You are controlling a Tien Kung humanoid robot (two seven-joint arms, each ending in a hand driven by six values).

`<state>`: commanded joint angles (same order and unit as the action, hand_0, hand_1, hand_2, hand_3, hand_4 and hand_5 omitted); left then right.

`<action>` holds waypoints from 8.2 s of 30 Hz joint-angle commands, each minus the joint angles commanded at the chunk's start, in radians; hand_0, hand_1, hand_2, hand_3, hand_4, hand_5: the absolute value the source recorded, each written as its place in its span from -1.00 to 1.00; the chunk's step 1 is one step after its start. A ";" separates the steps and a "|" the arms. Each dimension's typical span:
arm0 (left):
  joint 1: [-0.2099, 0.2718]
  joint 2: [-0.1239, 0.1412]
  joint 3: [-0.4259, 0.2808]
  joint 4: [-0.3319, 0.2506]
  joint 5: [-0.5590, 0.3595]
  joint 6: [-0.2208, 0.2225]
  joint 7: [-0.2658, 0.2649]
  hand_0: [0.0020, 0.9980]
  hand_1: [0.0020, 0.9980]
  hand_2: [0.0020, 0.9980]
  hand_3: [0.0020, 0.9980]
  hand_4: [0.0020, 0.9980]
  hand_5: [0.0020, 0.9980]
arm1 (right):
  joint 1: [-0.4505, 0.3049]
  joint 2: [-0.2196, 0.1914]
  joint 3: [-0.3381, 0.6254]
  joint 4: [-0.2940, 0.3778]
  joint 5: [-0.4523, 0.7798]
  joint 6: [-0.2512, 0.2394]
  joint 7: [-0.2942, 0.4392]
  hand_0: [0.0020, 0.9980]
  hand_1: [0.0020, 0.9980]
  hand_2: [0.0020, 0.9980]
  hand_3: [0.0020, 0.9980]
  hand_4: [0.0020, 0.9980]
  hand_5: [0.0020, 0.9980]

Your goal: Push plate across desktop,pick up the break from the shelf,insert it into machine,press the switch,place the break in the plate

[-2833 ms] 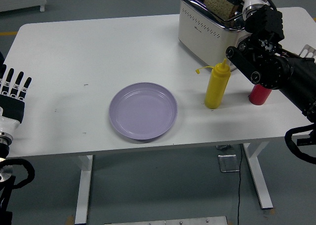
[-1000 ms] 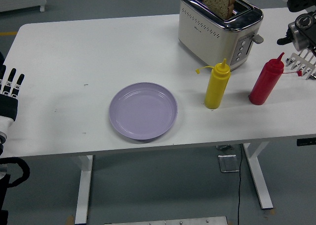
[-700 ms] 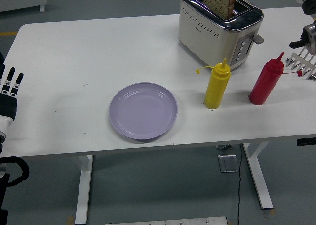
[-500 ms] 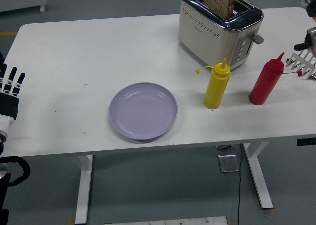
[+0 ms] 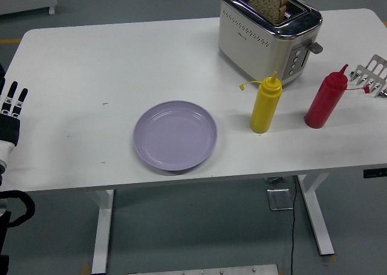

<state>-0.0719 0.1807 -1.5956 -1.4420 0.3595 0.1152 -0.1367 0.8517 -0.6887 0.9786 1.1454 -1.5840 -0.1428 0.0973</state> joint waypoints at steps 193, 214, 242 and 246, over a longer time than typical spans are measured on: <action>-0.016 0.008 -0.017 0.026 0.009 -0.010 0.030 0.64 0.74 0.89 0.62 0.21 1.00 | 0.191 0.099 -0.212 -0.257 0.294 0.104 -0.098 0.85 0.77 0.92 1.00 0.62 -0.20; -0.006 0.015 0.000 0.027 0.009 -0.010 0.033 0.63 0.74 0.89 0.62 0.21 1.00 | 0.419 0.363 -0.422 -0.538 0.242 0.070 -0.186 0.71 0.60 0.56 0.74 0.69 -0.19; -0.016 0.019 0.010 0.028 0.014 -0.010 0.033 0.63 0.74 0.89 0.62 0.21 1.00 | 0.468 0.528 -0.420 -0.751 0.188 0.097 -0.233 0.38 0.33 0.32 0.58 0.68 -0.15; -0.021 0.019 0.012 0.029 0.014 -0.009 0.033 0.63 0.74 0.89 0.62 0.21 1.00 | 0.469 0.539 -0.420 -0.774 0.183 0.094 -0.235 0.38 0.33 0.32 0.58 0.68 -0.15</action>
<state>-0.0925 0.1995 -1.5838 -1.4128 0.3733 0.1061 -0.1034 1.3204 -0.1496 0.5590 0.3712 -1.4015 -0.0493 -0.1380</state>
